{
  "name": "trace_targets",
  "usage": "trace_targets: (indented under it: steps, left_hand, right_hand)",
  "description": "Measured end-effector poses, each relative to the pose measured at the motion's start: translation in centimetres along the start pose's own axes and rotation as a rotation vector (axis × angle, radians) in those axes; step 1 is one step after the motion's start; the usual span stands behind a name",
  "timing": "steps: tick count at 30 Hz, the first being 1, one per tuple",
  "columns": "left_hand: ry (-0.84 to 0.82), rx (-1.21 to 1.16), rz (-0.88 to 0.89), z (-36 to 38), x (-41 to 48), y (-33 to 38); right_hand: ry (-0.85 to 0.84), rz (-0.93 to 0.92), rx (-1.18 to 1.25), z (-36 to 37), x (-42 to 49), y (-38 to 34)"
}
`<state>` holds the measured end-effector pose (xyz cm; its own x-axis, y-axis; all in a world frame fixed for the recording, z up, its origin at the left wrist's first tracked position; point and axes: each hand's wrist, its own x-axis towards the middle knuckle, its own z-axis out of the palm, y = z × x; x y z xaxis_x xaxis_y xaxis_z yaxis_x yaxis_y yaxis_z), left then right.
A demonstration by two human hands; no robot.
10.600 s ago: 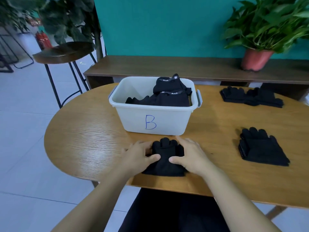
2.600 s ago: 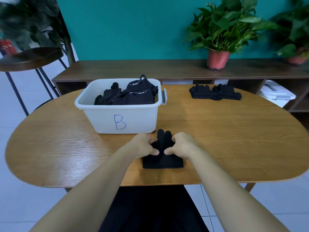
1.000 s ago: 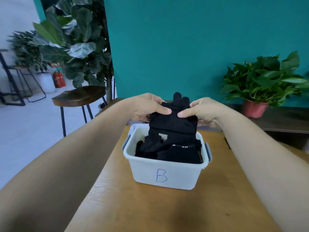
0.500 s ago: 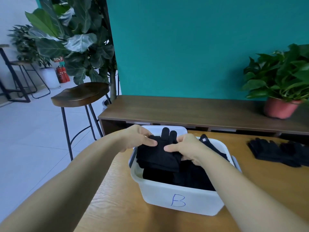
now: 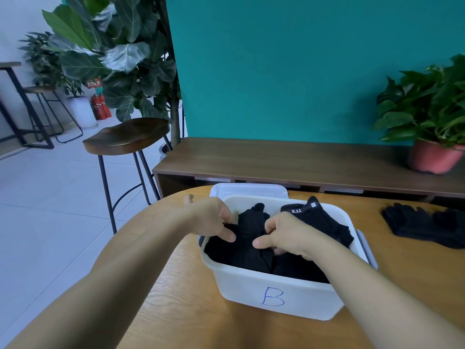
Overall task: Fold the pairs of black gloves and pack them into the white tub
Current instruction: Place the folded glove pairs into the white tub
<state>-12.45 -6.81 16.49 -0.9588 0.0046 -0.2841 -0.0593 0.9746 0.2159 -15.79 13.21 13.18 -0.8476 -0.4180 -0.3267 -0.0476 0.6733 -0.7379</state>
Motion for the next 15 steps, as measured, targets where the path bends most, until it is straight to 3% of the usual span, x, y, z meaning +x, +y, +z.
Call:
trace_targets:
  steps: [7, 15]
  left_hand:
    - [0.055, -0.031, 0.191, 1.4, 0.3, -1.4]
    - [0.148, -0.049, 0.273, 3.5, 0.3, -1.9]
  right_hand:
    - [0.035, -0.058, -0.021, 0.1, -0.2, 0.6]
    - [0.09, -0.087, -0.058, 0.4, -0.3, 0.9]
